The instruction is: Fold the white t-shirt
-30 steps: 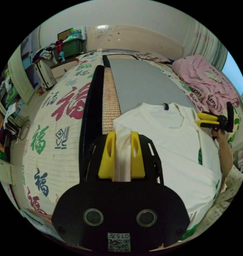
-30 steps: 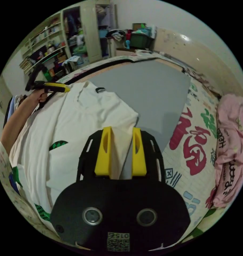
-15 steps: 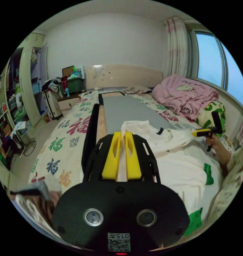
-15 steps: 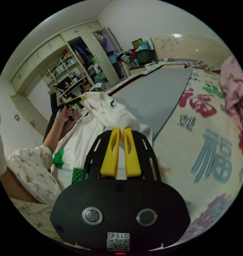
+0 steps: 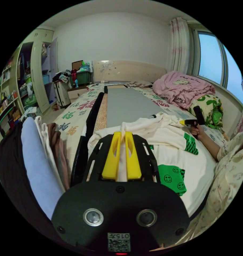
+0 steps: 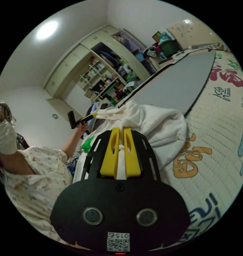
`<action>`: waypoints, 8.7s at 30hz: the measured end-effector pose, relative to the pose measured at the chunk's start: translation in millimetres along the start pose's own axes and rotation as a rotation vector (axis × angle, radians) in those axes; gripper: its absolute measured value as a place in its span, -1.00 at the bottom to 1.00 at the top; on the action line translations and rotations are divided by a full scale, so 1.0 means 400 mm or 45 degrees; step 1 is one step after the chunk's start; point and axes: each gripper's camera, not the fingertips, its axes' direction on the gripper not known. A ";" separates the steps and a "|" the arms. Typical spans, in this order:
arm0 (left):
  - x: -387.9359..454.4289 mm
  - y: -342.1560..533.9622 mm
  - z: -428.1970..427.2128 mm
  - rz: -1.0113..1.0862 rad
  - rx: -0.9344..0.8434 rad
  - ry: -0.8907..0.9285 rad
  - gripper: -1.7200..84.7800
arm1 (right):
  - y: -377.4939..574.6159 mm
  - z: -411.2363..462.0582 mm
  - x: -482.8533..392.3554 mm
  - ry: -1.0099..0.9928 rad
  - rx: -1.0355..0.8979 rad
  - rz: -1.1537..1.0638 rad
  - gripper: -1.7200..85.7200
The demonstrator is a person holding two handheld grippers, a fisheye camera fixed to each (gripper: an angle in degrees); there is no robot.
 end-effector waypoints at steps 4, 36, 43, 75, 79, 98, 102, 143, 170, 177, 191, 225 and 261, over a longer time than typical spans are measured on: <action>-0.014 -0.008 -0.045 0.030 -0.018 0.060 -0.94 | 0.097 -0.110 0.040 -0.168 0.200 0.029 -0.92; 0.042 0.274 -0.540 0.284 -0.204 0.324 -0.82 | 1.065 0.159 -0.560 0.756 -0.395 -0.005 -0.85; 0.039 0.352 -0.787 0.446 -0.009 0.231 -0.95 | 1.369 0.046 -0.649 0.615 -0.389 -0.254 -0.94; -0.196 0.605 -1.023 -0.371 0.025 0.194 -0.88 | 1.334 1.060 -0.109 0.663 -0.707 -0.243 -0.79; -0.192 0.586 -1.034 -0.303 0.012 0.206 -0.93 | 1.365 1.222 0.001 0.976 -0.809 -0.231 -0.86; -0.038 0.364 -1.070 0.269 -0.099 0.037 -0.94 | 1.346 1.428 -0.047 1.451 -0.778 -0.346 -0.92; -0.039 0.316 -1.062 0.279 -0.126 0.069 -0.94 | 1.270 1.320 -0.148 1.447 -0.673 -0.261 -0.83; 0.932 -0.982 0.166 0.699 -0.610 0.264 -0.87 | 1.354 -0.231 -1.130 0.925 0.462 0.478 -0.95; -0.111 -0.720 -0.024 0.164 -0.066 0.650 -0.95 | 0.958 0.653 -1.568 0.196 -0.177 -0.401 -0.95; -0.203 -0.571 0.108 0.125 -0.189 0.407 -0.95 | 1.011 0.923 -1.431 0.261 -0.305 -0.286 -0.93; -0.256 -0.410 0.061 -0.048 -0.240 0.561 -0.68 | 1.126 0.901 -1.283 0.146 -0.481 -0.533 -0.70; -0.205 0.181 -0.809 -0.127 0.517 0.634 -0.83 | 1.919 -0.197 -0.321 0.361 0.194 -0.466 -0.81; -0.818 1.456 -1.547 -1.183 0.523 -1.326 -0.80 | 2.770 0.350 0.407 0.096 -0.332 -0.892 -0.93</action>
